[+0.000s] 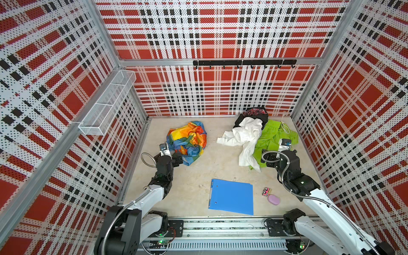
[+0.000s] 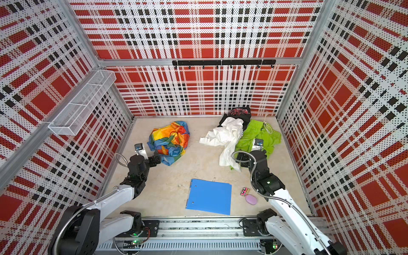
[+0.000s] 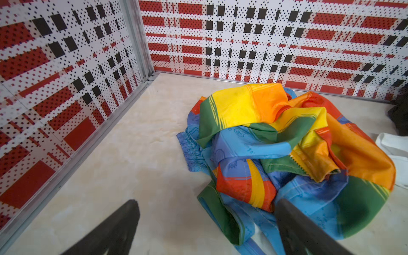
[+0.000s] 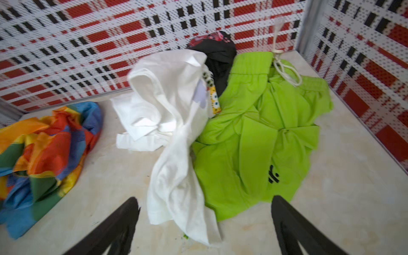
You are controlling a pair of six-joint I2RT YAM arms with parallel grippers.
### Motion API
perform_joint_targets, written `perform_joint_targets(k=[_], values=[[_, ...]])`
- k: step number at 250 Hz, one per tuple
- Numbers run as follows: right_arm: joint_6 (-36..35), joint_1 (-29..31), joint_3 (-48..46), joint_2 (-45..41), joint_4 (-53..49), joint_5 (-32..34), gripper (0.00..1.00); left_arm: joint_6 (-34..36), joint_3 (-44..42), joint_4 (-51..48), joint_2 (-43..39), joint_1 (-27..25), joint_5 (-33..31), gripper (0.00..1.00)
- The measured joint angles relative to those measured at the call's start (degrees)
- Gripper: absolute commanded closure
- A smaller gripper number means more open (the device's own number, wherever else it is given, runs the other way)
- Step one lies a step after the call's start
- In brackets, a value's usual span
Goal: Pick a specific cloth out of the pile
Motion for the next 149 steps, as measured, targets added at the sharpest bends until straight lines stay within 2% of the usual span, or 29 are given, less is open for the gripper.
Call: perform_joint_targets(k=[56, 88, 121, 149], values=[[-3.34, -10.78, -1.57, 2.95, 8.09, -3.65, 0.00, 3.78, -2.23, 15.04, 10.27, 1.11, 0.63, 0.01], [-5.11, -13.57, -2.71, 7.39, 13.27, -4.63, 0.00, 6.58, -2.23, 20.79, 12.92, 0.96, 0.87, 0.01], [-6.84, -15.19, -4.37, 12.33, 18.62, -5.20, 0.00, 8.37, -4.04, 31.56, 18.16, 1.33, 2.08, 0.01], [-8.79, -15.91, -5.95, 15.28, 23.06, -5.29, 0.00, 8.50, -5.40, 33.83, 20.22, 2.75, 4.00, 0.01]])
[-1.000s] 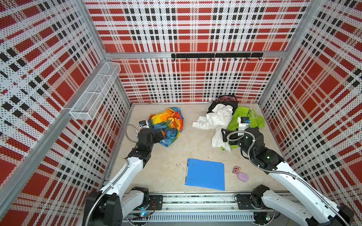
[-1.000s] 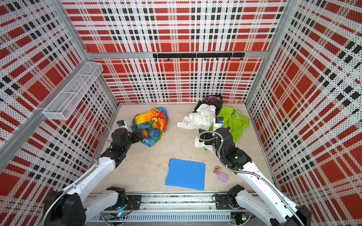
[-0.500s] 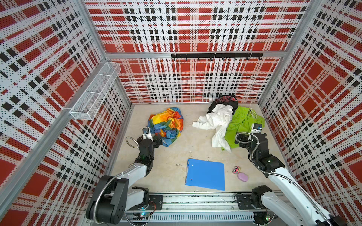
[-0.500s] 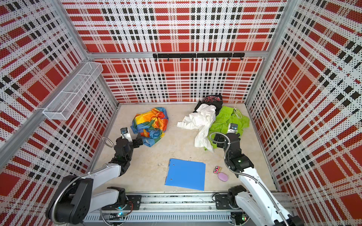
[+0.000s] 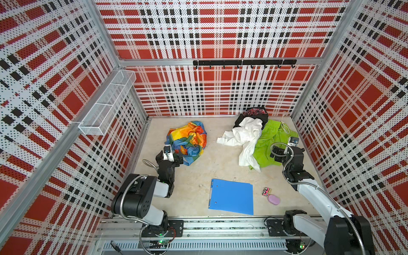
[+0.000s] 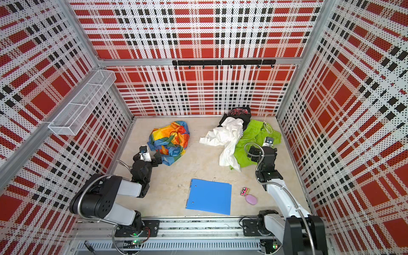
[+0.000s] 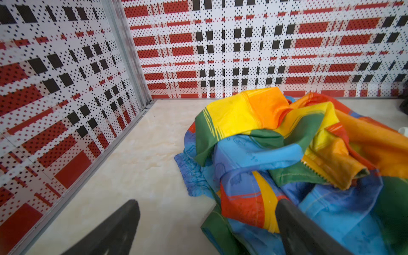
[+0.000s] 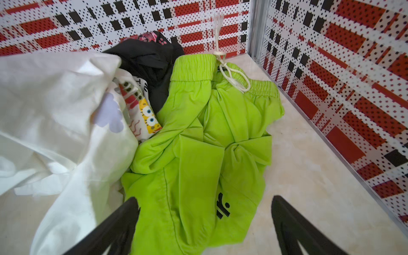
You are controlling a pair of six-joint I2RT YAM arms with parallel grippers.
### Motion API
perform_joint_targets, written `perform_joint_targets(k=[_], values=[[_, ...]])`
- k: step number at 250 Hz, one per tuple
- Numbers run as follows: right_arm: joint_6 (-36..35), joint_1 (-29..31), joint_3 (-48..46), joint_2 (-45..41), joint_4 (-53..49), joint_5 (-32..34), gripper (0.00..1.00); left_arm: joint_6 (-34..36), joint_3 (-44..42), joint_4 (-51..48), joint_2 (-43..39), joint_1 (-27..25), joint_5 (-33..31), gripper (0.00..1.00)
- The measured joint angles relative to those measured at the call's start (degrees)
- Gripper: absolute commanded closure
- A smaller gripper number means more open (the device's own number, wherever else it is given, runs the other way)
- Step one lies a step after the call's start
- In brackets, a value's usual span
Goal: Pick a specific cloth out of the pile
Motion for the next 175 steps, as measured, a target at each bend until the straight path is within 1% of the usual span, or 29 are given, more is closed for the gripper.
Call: perform_joint_targets(k=[19, 62, 92, 133, 175], values=[[-1.07, -0.35, -1.57, 1.51, 3.69, 0.13, 0.00, -0.02, 0.57, 1.79, 1.68, 1.16, 1.95, 0.01], [-3.52, -1.55, -7.04, 4.57, 14.01, 0.50, 0.00, -0.83, 3.48, -0.68, 1.92, 3.98, 7.41, 0.01], [-5.03, -2.01, -8.94, 8.87, 21.29, 1.53, 0.00, -2.23, 4.94, -1.62, 1.95, 6.27, 10.99, 0.01], [-6.71, -2.29, -9.66, 15.30, 31.76, 1.88, 0.00, -2.95, 4.94, -2.38, 1.95, 6.60, 12.37, 0.01], [-7.87, -2.49, -10.64, 19.63, 41.00, 2.36, 0.00, -3.06, 4.94, -3.04, 1.95, 6.58, 13.09, 0.01]])
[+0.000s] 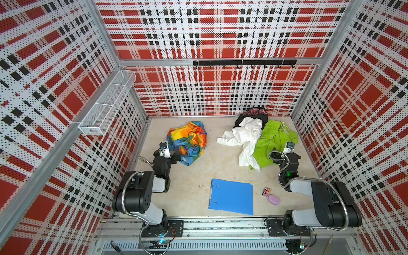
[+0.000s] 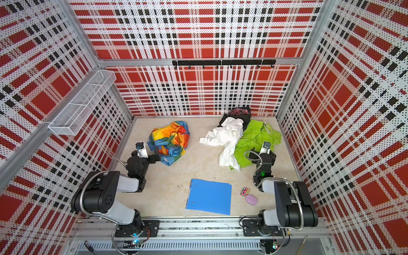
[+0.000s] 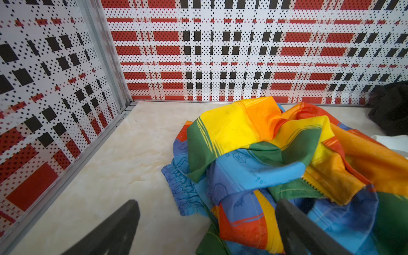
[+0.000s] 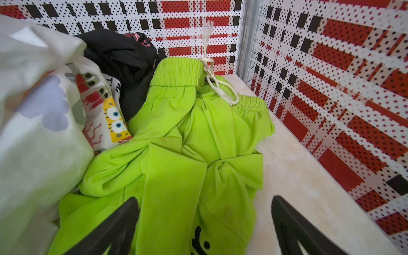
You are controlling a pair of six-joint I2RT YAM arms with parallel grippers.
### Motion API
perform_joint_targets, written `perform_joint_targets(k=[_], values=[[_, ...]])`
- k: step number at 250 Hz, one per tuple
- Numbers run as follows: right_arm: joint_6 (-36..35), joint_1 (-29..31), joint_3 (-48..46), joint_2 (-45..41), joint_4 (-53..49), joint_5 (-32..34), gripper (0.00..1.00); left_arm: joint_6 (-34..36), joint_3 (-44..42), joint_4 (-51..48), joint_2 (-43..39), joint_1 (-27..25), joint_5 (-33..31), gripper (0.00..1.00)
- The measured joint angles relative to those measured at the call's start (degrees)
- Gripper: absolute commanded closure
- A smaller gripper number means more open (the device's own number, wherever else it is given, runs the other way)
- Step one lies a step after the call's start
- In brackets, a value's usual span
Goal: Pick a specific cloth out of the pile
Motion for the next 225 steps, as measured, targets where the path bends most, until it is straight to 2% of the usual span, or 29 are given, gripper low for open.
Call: perform_joint_targets(k=[64, 225], values=[[-1.92, -0.13, -2.82, 6.16, 11.93, -2.64, 0.00, 0.00, 0.00, -0.20, 0.00, 0.00, 0.11, 0.01], [-3.19, -0.11, -3.58, 6.56, 16.26, -4.59, 0.00, -0.02, 0.00, -0.24, 0.00, 0.00, 0.11, 0.01]])
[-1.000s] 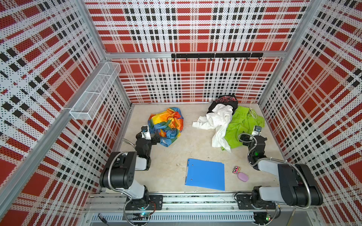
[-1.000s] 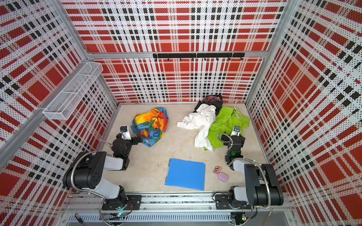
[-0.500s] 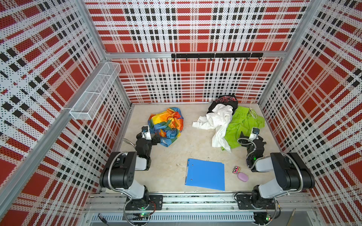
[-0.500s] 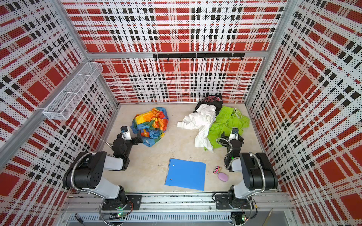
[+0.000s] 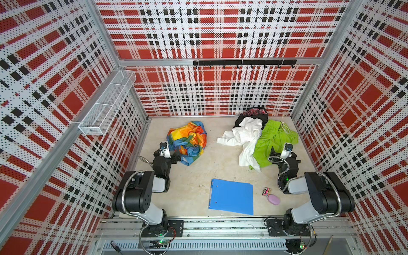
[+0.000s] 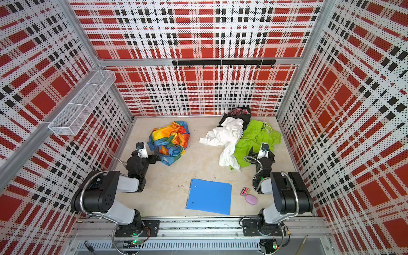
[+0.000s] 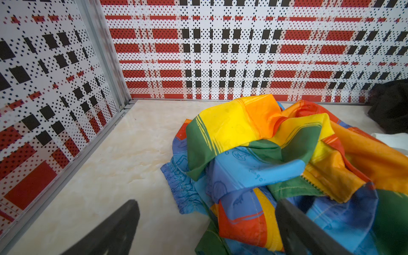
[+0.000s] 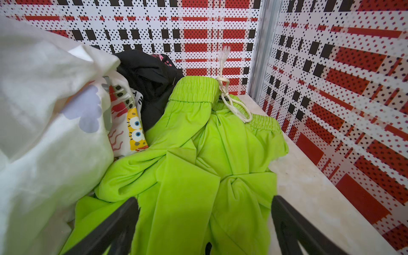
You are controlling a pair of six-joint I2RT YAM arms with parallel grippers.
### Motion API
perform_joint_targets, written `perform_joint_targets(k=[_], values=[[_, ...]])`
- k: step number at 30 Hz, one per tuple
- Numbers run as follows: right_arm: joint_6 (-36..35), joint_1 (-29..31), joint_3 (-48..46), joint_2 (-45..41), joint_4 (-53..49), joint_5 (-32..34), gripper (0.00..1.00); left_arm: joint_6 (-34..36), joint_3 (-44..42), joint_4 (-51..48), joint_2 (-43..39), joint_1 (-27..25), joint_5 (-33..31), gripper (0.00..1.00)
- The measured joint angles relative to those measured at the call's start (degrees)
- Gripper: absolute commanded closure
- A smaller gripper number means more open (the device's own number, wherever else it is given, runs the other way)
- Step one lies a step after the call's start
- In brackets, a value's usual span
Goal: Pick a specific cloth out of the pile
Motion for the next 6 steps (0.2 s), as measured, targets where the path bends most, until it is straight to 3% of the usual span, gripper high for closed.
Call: perform_joint_targets(k=[6], values=[[-0.04, 0.00, 0.07, 0.24, -0.09, 0.00, 0.00, 0.00, 0.00, 0.00, 0.00, 0.00, 0.02, 0.01]])
